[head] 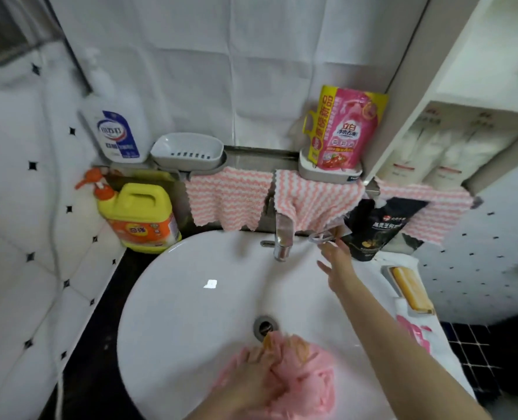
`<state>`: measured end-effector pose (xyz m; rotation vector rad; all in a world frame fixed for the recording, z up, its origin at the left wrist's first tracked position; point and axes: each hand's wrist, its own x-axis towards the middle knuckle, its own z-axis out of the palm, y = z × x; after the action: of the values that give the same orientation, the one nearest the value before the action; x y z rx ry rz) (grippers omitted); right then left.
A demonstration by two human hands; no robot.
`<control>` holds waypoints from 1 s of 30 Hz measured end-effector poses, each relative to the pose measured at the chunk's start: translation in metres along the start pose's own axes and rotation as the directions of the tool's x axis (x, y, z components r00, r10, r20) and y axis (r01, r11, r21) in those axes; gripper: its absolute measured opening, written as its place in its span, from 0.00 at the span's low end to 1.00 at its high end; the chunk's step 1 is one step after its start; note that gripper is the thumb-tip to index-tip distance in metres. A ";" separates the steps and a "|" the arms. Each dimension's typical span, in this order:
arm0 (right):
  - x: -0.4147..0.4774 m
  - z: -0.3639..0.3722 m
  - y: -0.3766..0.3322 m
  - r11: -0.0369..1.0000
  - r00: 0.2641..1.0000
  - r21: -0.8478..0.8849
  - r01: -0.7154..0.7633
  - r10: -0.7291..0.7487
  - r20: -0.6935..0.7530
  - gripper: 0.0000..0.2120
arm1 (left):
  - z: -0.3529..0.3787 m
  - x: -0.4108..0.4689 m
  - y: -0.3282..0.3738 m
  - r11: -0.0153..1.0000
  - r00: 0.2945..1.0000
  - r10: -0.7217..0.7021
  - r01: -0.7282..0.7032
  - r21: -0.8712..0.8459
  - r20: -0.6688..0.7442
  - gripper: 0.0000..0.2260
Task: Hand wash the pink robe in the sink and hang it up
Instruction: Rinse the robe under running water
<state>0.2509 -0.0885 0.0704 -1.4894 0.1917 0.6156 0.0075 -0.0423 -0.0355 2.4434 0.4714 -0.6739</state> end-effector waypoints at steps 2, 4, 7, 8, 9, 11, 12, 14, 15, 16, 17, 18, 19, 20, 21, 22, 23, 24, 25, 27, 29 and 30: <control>0.008 -0.002 -0.013 0.995 0.993 0.096 -0.027 0.016 0.114 0.28 | 0.007 -0.005 0.000 1.000 0.999 -0.026 0.027 0.012 -0.032 0.35; 0.010 -0.008 -0.010 0.997 0.986 0.077 -0.027 0.015 0.163 0.26 | 0.008 -0.008 0.002 0.999 0.998 -0.029 0.027 -0.023 -0.052 0.34; 0.009 -0.023 -0.008 0.999 0.983 0.046 0.013 -0.022 0.182 0.21 | 0.002 -0.012 0.007 0.999 0.999 -0.011 0.008 -0.050 -0.049 0.33; 0.010 -0.028 -0.009 0.999 0.977 0.048 0.021 -0.031 0.213 0.21 | 0.001 -0.014 0.007 0.998 0.999 -0.002 -0.001 -0.060 -0.039 0.33; 0.014 -0.033 -0.007 0.996 0.966 0.087 0.015 -0.037 0.254 0.20 | 0.000 -0.014 0.006 0.998 0.999 0.003 -0.005 -0.068 -0.036 0.33; 0.017 -0.038 -0.006 0.979 0.959 0.202 -0.007 -0.050 0.278 0.23 | 0.001 -0.016 0.004 0.996 0.999 0.004 -0.007 -0.089 -0.032 0.34; 0.016 -0.037 -0.003 0.967 0.967 0.253 -0.004 -0.060 0.246 0.24 | 0.002 -0.017 0.004 0.996 1.000 -0.001 -0.001 -0.091 -0.021 0.33; 0.009 -0.032 0.016 0.978 0.996 0.210 0.010 -0.029 0.087 0.22 | 0.004 -0.019 0.003 0.998 1.000 0.003 -0.004 -0.064 -0.015 0.33; 0.004 -0.029 0.033 0.997 1.000 0.069 -0.017 0.017 -0.004 0.20 | 0.004 -0.020 0.004 0.999 1.000 0.014 -0.015 -0.047 -0.022 0.32; -0.002 -0.025 0.056 0.988 0.996 -0.131 -0.078 0.071 -0.057 0.16 | 0.004 -0.022 0.005 0.999 0.999 0.027 -0.028 -0.029 -0.023 0.32; -0.007 -0.021 0.082 0.933 0.991 -0.334 -0.133 0.129 -0.033 0.13 | 0.004 -0.022 0.005 0.999 0.999 0.043 -0.043 -0.007 -0.026 0.31; -0.011 -0.017 0.107 0.839 0.980 -0.522 -0.156 0.196 0.022 0.11 | 0.005 -0.022 0.004 0.999 0.998 0.047 -0.046 0.009 -0.029 0.30; -0.013 -0.013 0.129 0.723 0.967 -0.678 -0.134 0.244 0.069 0.08 | 0.008 -0.020 0.003 0.998 0.998 0.047 -0.046 0.031 -0.030 0.30; -0.015 -0.010 0.146 0.609 0.960 -0.788 -0.092 0.265 0.093 0.07 | 0.009 -0.020 0.004 0.998 0.999 0.034 -0.033 0.049 -0.020 0.29; -0.016 -0.007 0.156 0.517 0.959 -0.854 -0.054 0.266 0.100 0.08 | 0.012 -0.018 0.004 0.997 1.000 0.014 -0.012 0.072 -0.024 0.29; -0.017 -0.005 0.161 0.464 0.958 -0.885 -0.046 0.272 0.093 0.11 | 0.014 -0.017 0.004 0.995 0.999 0.000 0.003 0.099 -0.034 0.28; -0.017 -0.003 0.164 0.437 0.957 -0.897 -0.060 0.282 0.073 0.15 | 0.015 -0.017 0.004 0.994 0.999 -0.009 0.013 0.110 -0.039 0.28; -0.016 -0.001 0.166 0.403 0.961 -0.912 -0.077 0.273 0.039 0.18 | 0.014 -0.019 0.006 0.995 0.999 -0.030 0.033 0.092 -0.032 0.29; -0.015 0.002 0.167 0.358 0.967 -0.930 -0.078 0.253 0.017 0.21 | 0.015 -0.020 0.007 0.997 0.998 -0.032 0.036 0.065 -0.053 0.29; -0.015 0.006 0.168 0.266 0.978 -0.963 -0.039 0.206 0.018 0.23 | 0.015 -0.021 0.011 0.993 0.982 -0.024 0.046 0.112 -0.190 0.27; -0.017 0.009 0.167 0.210 0.984 -0.977 -0.030 0.176 0.008 0.19 | 0.013 -0.023 0.014 0.987 0.970 -0.067 0.098 0.127 -0.232 0.27; -0.016 0.010 0.167 0.200 0.985 -0.979 -0.040 0.173 -0.004 0.16 | 0.016 -0.022 0.012 0.991 0.970 -0.051 0.078 0.108 -0.237 0.28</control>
<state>0.1525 -0.0896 -0.0663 -2.7404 -0.2881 1.0323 -0.0103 -0.0653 -0.0299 2.6426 0.6222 -0.4513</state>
